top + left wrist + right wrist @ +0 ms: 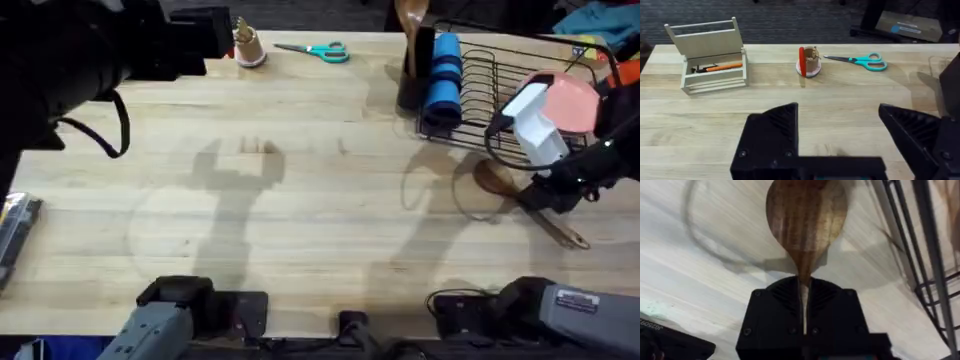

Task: Pick up the spoon on the table one by one and put them onto the rack

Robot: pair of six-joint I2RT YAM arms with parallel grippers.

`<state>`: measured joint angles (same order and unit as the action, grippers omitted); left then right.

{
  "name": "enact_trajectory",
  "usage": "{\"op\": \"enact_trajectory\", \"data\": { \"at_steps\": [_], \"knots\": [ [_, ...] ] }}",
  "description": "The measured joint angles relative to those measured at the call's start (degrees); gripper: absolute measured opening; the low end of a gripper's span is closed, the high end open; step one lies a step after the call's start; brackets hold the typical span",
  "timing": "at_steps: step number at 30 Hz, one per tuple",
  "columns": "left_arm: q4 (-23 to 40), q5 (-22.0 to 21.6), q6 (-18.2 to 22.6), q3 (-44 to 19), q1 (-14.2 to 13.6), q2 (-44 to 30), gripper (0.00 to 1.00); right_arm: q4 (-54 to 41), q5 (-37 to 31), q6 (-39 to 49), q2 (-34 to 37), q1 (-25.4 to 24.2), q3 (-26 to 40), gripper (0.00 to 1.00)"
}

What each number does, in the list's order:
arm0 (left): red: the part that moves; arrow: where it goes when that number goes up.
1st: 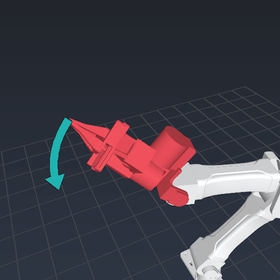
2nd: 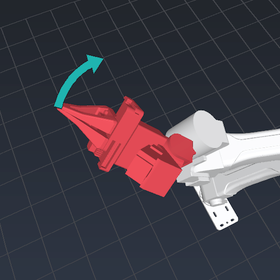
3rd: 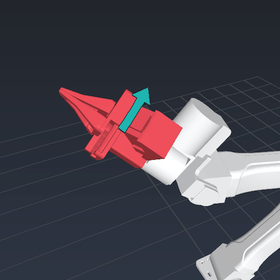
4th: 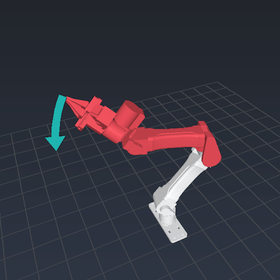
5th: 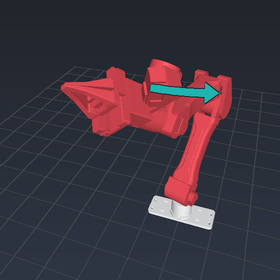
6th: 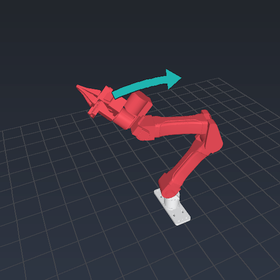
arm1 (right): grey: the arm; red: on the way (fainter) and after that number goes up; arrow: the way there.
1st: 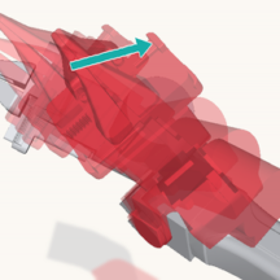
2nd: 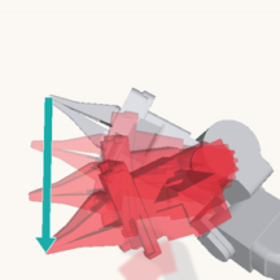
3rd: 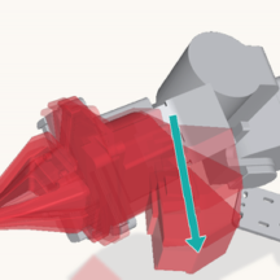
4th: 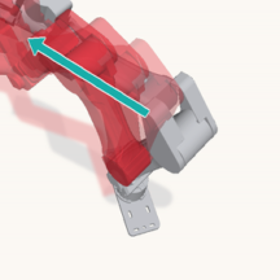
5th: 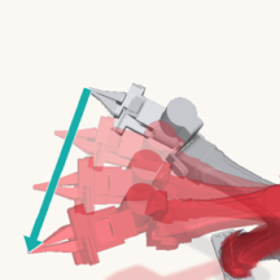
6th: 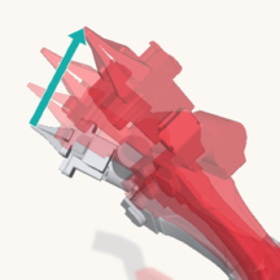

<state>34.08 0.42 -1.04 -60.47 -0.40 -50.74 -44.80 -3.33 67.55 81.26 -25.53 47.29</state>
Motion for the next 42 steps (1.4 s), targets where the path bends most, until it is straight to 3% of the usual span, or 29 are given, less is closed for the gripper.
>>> {"op": "enact_trajectory", "data": {
  "at_steps": [11,13,17,18,22,30,42],
  "knots": [
    [0.00,0.00,0.02,0.00,0.00,0.00,0.994,-3.52,0.22,0.04,-4.16,11.06,-0.02,0.032],
    [-0.02,0.00,0.01,0.00,0.00,0.00,0.993,-4.40,0.50,-0.23,-4.16,21.13,-0.02,0.032],
    [-0.02,-0.02,0.02,0.00,0.00,0.00,0.993,-4.37,1.45,-1.33,-4.16,26.78,-0.02,0.032],
    [0.00,0.00,0.00,0.00,0.00,0.00,0.993,-4.34,2.13,-2.88,-4.16,30.96,-0.02,0.032],
    [-0.02,0.00,0.00,0.00,0.00,0.00,0.993,-4.57,4.51,-5.22,-4.16,35.50,0.18,0.032],
    [-0.01,0.00,0.00,0.00,0.00,0.00,0.994,-4.74,9.77,-12.44,-4.16,39.60,6.44,0.032],
    [0.00,0.00,0.02,0.00,0.00,0.00,0.993,-1.17,21.30,-18.65,-4.16,39.90,18.14,0.032]
  ]
}}
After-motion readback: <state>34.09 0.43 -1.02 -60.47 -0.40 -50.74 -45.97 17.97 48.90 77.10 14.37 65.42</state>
